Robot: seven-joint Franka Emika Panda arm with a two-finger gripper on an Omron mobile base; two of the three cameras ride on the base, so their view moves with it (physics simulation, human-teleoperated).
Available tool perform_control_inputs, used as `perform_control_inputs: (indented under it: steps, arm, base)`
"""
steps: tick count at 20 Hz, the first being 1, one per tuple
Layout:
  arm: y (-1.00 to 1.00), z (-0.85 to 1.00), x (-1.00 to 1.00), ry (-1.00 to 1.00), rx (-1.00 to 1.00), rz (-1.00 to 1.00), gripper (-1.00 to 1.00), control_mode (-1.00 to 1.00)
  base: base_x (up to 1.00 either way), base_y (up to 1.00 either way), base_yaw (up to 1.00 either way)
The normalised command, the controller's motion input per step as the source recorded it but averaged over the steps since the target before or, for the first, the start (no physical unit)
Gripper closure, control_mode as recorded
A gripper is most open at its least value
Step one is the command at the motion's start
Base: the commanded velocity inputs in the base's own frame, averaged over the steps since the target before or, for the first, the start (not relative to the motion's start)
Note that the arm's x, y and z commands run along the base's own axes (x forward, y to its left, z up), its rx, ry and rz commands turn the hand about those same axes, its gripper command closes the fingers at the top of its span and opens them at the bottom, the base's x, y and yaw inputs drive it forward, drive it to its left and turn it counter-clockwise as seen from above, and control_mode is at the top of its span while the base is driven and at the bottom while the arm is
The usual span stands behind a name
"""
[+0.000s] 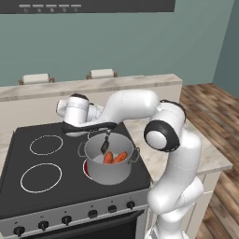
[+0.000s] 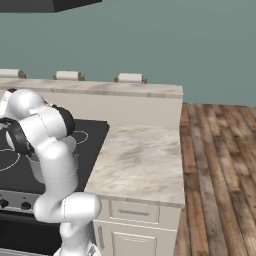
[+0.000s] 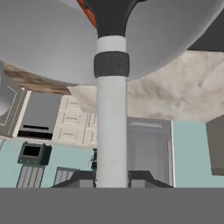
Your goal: Put the sweet potato and sweet potato in the pot. Retrieve the spatula and lightly stir the vegetables in the pot.
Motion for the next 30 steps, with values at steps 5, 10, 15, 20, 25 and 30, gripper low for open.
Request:
perform_control_inputs:
  steps: [5, 10, 15, 20, 25, 30]
  arm:
    - [-0.18, 0.02, -0.01, 0.21, -0.13, 0.0, 1.0, -1.0]
    - [-0.15, 0.0, -0.02, 0.22, -0.12, 0.0, 1.0, -1.0]
    - [0.0, 0.0, 0.0, 0.15, -0.09, 0.0, 1.0, -1.0]
    - [0.0, -0.11, 0.0, 0.13, -0.12, 0.0, 1.0, -1.0]
    - [0.0, -0.42, 0.0, 0.01, -0.13, 0.0, 1.0, -1.0]
    - [0.0, -0.2, 0.13, 0.0, -0.09, 0.0, 1.0, -1.0]
  base:
    - [0.0, 0.0, 0.0]
    - [0.0, 0.0, 0.0]
    - [0.0, 0.0, 0.0]
    - [0.0, 0.0, 0.0]
    - [0.0, 0.0, 0.0]
    - [0.0, 0.0, 0.0]
